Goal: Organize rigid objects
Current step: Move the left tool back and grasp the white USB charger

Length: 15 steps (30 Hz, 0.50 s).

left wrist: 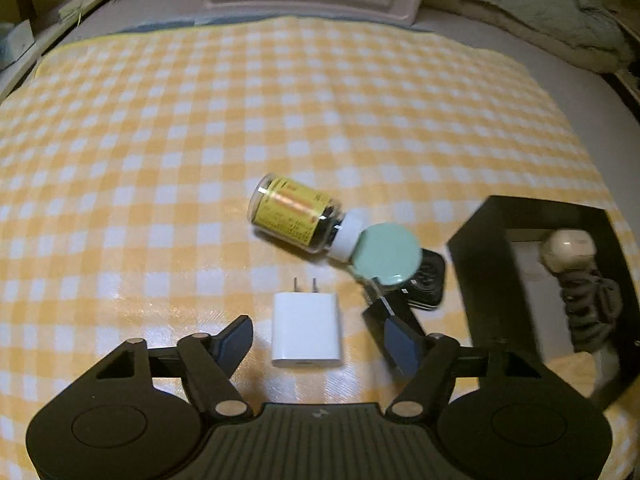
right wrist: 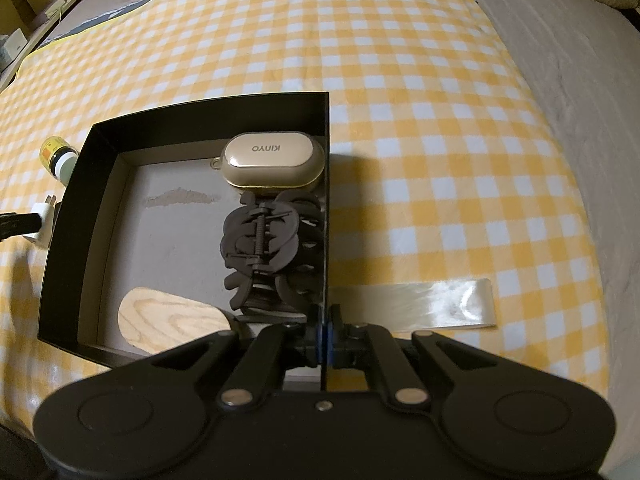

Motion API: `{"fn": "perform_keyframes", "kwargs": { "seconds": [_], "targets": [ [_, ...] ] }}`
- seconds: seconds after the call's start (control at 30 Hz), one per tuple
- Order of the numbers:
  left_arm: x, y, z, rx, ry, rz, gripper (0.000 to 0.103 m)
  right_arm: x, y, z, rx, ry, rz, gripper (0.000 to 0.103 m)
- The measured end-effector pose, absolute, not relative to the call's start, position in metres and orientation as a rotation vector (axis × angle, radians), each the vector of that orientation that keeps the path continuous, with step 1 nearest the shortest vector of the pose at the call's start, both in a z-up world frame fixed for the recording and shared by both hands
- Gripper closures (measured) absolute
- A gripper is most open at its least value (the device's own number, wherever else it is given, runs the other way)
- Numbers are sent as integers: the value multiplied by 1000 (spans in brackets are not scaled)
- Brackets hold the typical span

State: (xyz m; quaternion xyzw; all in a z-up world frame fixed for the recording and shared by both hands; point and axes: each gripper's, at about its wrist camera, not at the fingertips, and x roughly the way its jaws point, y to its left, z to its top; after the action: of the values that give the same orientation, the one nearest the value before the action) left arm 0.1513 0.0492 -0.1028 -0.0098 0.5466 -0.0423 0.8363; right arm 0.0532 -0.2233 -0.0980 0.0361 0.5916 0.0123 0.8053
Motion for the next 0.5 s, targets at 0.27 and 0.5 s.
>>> {"fn": "perform_keyframes", "kwargs": {
  "seconds": [0.27,0.5],
  "targets": [
    [161,40,-125,29,1183,-45,60,53,-223,-98,79,1268,26,100],
    [161,38,-121,-1,1173,-63,60,54,-224,-98,77,1268,27,99]
  ]
}}
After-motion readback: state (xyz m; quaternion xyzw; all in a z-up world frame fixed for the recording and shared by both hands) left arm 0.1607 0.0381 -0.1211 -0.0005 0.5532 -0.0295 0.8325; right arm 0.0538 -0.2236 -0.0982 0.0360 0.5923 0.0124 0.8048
